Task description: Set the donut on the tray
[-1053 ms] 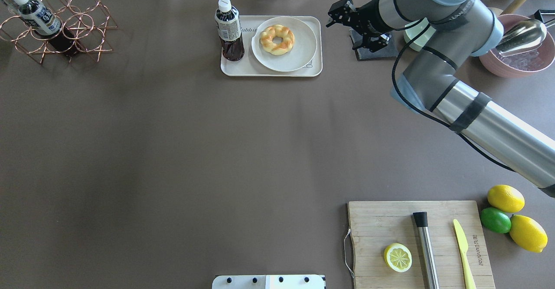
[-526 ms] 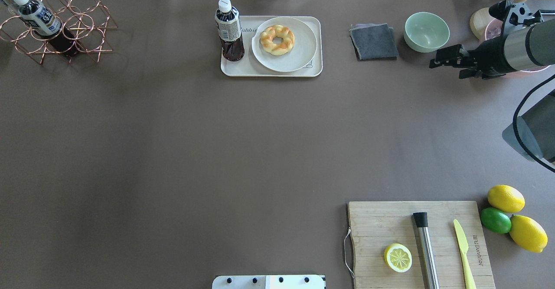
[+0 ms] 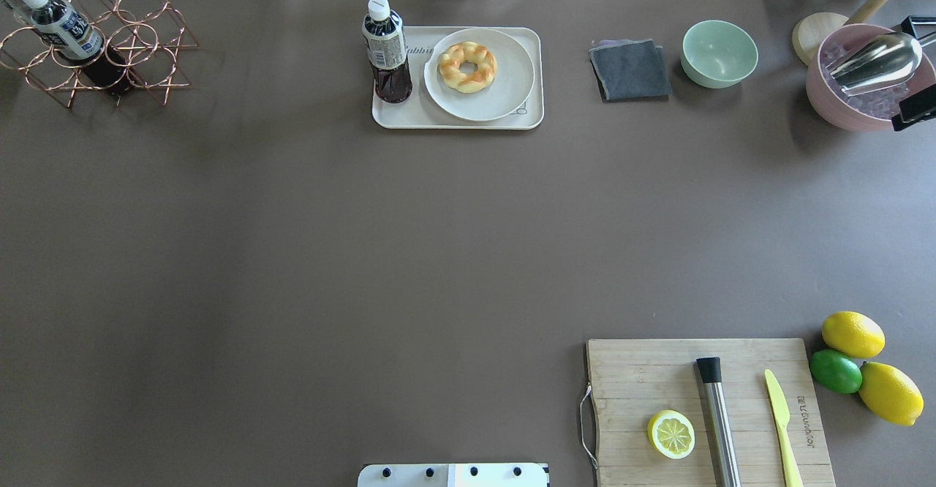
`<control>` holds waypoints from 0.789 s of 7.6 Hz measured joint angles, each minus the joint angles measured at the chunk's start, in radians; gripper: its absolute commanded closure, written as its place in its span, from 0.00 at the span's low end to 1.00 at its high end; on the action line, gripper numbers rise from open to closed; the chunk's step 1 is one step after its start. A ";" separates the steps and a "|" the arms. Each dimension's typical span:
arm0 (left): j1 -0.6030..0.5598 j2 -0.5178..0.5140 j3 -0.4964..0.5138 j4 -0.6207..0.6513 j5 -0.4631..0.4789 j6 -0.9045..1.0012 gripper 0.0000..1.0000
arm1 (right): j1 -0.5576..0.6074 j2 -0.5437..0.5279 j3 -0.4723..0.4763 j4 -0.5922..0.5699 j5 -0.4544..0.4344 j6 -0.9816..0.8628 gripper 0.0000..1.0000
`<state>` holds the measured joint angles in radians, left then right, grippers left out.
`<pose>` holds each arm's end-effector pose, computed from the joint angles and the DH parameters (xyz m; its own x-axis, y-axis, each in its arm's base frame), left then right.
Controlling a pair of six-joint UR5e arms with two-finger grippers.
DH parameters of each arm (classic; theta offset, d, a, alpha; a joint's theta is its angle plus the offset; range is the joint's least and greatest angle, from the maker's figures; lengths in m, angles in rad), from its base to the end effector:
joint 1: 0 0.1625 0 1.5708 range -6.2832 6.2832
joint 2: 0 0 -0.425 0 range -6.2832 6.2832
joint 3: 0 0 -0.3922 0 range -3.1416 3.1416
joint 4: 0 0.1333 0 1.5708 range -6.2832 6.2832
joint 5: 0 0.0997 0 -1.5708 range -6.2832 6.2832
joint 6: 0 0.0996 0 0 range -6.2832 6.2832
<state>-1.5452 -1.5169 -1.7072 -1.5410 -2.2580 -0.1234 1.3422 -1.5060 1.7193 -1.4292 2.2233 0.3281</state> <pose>-0.0580 -0.4732 0.6262 0.7692 -0.0701 -0.6352 0.0696 0.9972 -0.0257 -0.0496 -0.5345 0.5431 0.7558 -0.0707 0.6509 -0.0328 0.9888 0.1455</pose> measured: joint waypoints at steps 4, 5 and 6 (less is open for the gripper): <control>-0.001 0.010 0.002 -0.004 0.000 0.003 0.02 | 0.176 -0.053 -0.044 -0.279 0.023 -0.461 0.00; -0.001 0.010 0.002 -0.004 0.000 0.004 0.02 | 0.201 -0.069 -0.080 -0.282 0.091 -0.478 0.00; -0.001 0.010 0.002 -0.004 0.000 0.004 0.02 | 0.213 -0.080 -0.103 -0.281 0.129 -0.476 0.00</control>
<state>-1.5462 -1.5064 -1.7054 -1.5447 -2.2580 -0.1197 1.5552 -1.5864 1.6159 -1.7105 2.3526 -0.1477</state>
